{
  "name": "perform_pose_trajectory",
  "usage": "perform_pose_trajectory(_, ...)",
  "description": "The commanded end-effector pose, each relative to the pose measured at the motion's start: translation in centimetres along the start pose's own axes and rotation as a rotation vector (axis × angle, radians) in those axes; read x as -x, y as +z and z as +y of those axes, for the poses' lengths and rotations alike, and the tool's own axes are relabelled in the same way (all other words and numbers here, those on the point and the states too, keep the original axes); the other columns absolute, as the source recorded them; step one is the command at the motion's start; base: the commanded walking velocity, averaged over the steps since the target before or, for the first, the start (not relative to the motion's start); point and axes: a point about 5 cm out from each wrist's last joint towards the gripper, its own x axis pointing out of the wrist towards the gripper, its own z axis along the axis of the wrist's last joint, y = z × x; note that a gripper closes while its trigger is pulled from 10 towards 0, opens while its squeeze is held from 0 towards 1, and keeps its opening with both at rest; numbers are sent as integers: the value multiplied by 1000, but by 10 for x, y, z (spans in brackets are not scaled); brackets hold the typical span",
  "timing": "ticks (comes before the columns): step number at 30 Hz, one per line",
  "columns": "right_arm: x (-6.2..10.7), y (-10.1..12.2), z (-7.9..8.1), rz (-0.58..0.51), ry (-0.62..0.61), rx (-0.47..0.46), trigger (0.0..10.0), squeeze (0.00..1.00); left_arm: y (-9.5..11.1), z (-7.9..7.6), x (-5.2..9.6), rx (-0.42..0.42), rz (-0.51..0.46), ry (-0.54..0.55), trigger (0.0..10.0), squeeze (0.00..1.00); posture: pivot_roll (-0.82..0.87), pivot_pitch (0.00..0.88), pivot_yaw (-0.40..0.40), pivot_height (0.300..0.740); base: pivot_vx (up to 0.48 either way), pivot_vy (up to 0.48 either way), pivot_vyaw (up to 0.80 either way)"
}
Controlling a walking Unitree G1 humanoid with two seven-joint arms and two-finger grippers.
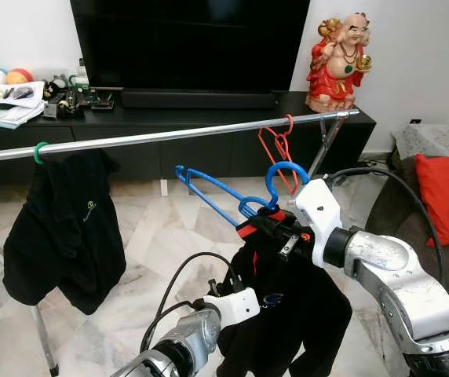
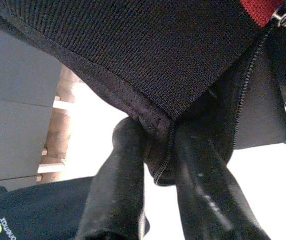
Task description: Hang hanger
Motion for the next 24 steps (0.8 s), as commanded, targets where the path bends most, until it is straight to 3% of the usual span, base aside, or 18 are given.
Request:
perform_pose_trajectory(1, 4, 12, 0, -42, -6, 34, 0, 0, -1, 2, 0, 29, 8, 11, 0, 0, -154, 0, -54, 740, 0, 0, 0)
perform_pose_trajectory(7, 4, 6, 0, -23, -4, 29, 0, 0, 2, 12, -1, 96, -15, 55, 0, 0, -149, 0, -54, 740, 0, 0, 0)
perform_pose_trajectory(18, 5, -4, 0, 4, -8, 15, 0, 0, 13, 14, -1, 243, -83, 58, 0, 0, -147, 0, -52, 740, 0, 0, 0)
perform_pose_trajectory(19, 5, -5, -1, 6, -8, 14, 0, 0, 13, 13, -1, 280, -85, 49, 0, 0, -147, 0, -52, 740, 0, 0, 0)
perform_pose_trajectory(20, 5, -6, -1, 9, -9, 11, 0, 0, 13, 12, -1, 386, -81, 32, 0, 0, -145, 0, -52, 740, 0, 0, 0)
perform_pose_trajectory(21, 5, -6, -1, 9, -9, 11, 0, 0, 13, 12, -1, 386, -81, 32, 0, 0, -145, 0, -52, 740, 0, 0, 0)
perform_pose_trajectory(22, 6, -11, -1, 22, -11, 9, 0, 0, 13, 12, -1, 471, -82, 20, 0, 0, -141, 0, -53, 740, 0, 0, 0)
perform_pose_trajectory(24, 7, -16, -2, 37, -13, 9, 0, 0, 13, 12, -1, 536, -80, 12, 0, 0, -140, 0, -53, 740, 0, 0, 0)
